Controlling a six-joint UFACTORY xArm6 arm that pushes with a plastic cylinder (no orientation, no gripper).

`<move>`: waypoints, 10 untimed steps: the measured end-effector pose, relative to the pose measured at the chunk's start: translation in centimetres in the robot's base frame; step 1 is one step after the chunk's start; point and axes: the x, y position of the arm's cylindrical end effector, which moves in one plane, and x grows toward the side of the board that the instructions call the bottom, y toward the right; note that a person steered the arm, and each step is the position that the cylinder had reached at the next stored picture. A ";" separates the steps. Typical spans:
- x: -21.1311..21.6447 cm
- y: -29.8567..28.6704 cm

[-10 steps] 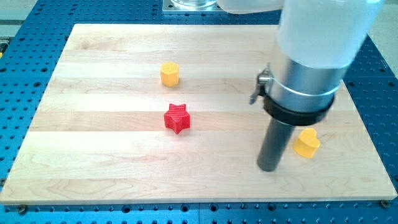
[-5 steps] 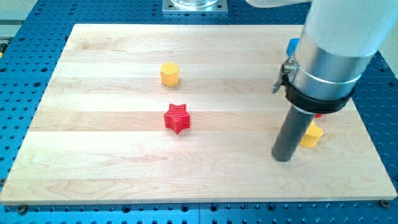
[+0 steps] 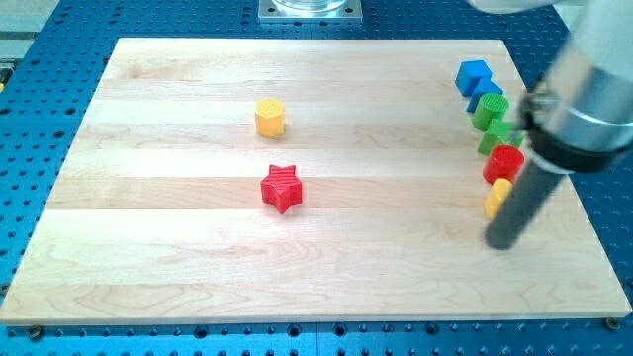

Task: Place the heart and the star in a vertical line below the red circle

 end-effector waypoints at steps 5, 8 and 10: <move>-12.0 -23.3; -6.7 -21.2; -7.1 -13.9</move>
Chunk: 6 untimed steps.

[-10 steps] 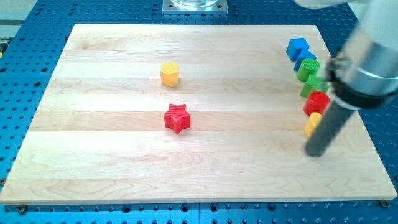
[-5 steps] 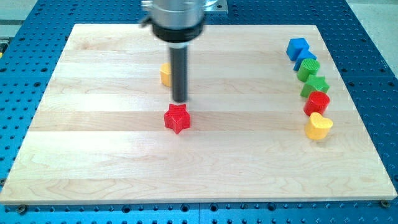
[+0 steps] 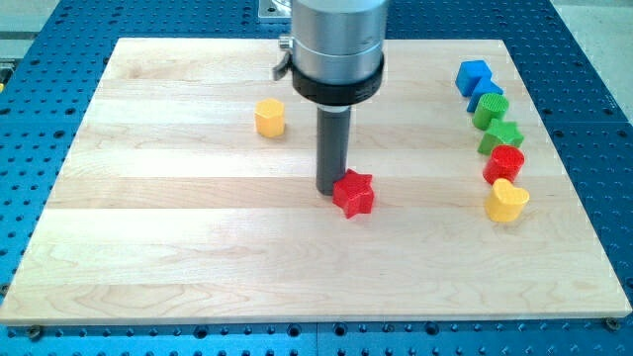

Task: Place the heart and the star in a vertical line below the red circle

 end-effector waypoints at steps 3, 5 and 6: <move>0.7 8.2; -3.4 3.2; 0.8 3.2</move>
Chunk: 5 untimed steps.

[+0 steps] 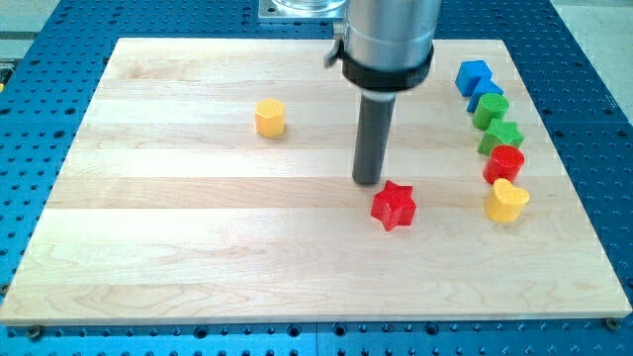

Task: Place the heart and the star in a vertical line below the red circle

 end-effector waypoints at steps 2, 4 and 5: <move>4.3 4.7; 4.7 6.3; 7.3 5.8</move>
